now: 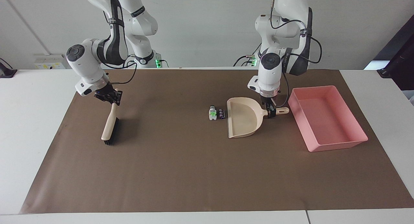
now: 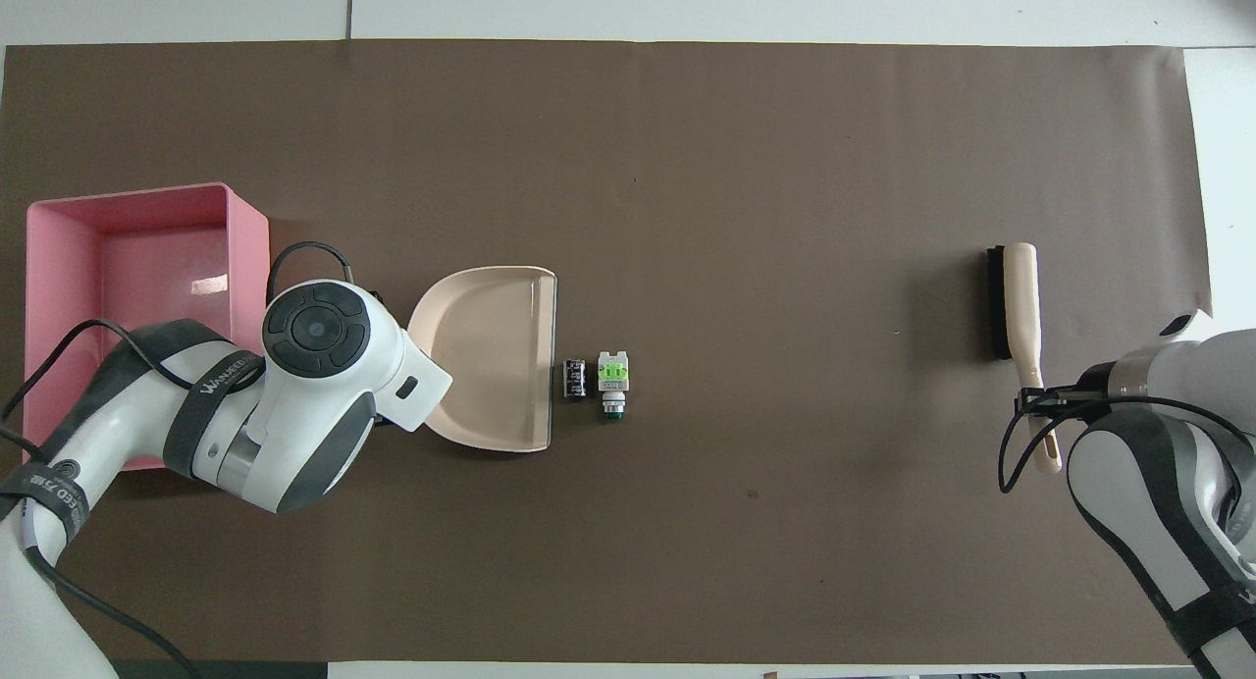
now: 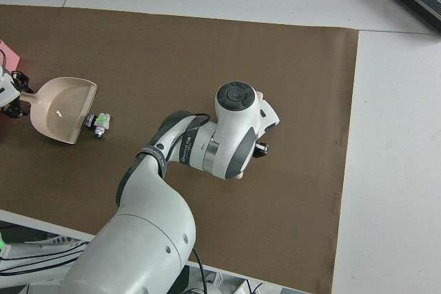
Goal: Clean e-waste and dump in bin
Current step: 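Lift the black brush with the right gripper toward the dustpan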
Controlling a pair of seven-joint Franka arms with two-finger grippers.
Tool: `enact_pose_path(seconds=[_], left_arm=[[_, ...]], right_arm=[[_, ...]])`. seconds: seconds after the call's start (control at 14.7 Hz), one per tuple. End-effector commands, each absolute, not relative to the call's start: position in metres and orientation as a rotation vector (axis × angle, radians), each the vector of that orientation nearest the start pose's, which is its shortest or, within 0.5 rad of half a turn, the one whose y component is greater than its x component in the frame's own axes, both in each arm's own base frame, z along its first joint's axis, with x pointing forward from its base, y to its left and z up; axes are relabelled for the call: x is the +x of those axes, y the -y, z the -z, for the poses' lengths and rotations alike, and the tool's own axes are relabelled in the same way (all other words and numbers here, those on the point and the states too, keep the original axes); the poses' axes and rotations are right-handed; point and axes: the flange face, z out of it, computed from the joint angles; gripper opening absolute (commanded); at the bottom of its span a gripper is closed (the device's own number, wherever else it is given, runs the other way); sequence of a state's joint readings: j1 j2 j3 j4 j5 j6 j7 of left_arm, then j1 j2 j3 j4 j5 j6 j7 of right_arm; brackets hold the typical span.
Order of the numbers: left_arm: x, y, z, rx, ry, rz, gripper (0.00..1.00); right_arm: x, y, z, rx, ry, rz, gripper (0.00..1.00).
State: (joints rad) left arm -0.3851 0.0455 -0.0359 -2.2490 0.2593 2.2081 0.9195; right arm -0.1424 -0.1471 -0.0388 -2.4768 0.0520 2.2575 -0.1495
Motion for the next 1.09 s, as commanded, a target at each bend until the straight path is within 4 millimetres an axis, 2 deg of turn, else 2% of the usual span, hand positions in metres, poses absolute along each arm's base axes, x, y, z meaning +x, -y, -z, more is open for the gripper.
enact_pose_path(seconds=[0.0, 0.14, 0.2, 0.27, 0.34, 0.41, 0.48, 0.54, 0.61, 0.75, 1.02], left_arm=[[0.475, 0.210, -0.329, -2.141, -1.995, -0.184, 0.85], [0.476, 0.213, -0.332, -2.139, -1.980, -0.174, 0.81], [0.478, 0.213, -0.334, -2.144, -1.971, -0.167, 0.69], [0.480, 0.215, -0.337, -2.144, -1.969, -0.158, 0.52], [0.481, 0.216, -0.342, -2.142, -1.967, -0.154, 0.37], [0.481, 0.216, -0.347, -2.144, -1.962, -0.148, 0.29], [0.480, 0.216, -0.349, -2.144, -1.959, -0.152, 0.28], [0.478, 0.217, -0.349, -2.136, -1.966, -0.163, 0.12], [0.478, 0.218, -0.349, -2.132, -1.971, -0.168, 0.04], [0.479, 0.219, -0.351, -2.131, -1.970, -0.165, 0.03], [0.476, 0.218, -0.352, -2.100, -1.980, -0.245, 0.00]], right_arm=[[0.451, 0.077, -0.350, -3.069, -0.072, -0.106, 0.00], [0.464, 0.059, -0.373, -3.068, -0.064, -0.128, 0.00], [0.470, 0.043, -0.386, -3.071, -0.045, -0.120, 0.00], [0.476, 0.026, -0.395, -3.074, -0.064, -0.110, 0.00], [0.479, 0.001, -0.403, -3.077, -0.091, -0.114, 0.00], [0.480, -0.027, -0.407, -3.084, -0.109, -0.117, 0.00], [0.479, -0.055, -0.409, -3.094, -0.120, -0.112, 0.00], [0.476, -0.082, -0.409, -3.101, -0.141, -0.106, 0.00], [0.470, -0.110, -0.409, -3.106, -0.145, -0.109, 0.00], [0.457, -0.152, -0.408, -3.113, -0.162, -0.118, 0.00], [0.425, -0.221, -0.397, -3.125, -0.216, -0.121, 0.00]])
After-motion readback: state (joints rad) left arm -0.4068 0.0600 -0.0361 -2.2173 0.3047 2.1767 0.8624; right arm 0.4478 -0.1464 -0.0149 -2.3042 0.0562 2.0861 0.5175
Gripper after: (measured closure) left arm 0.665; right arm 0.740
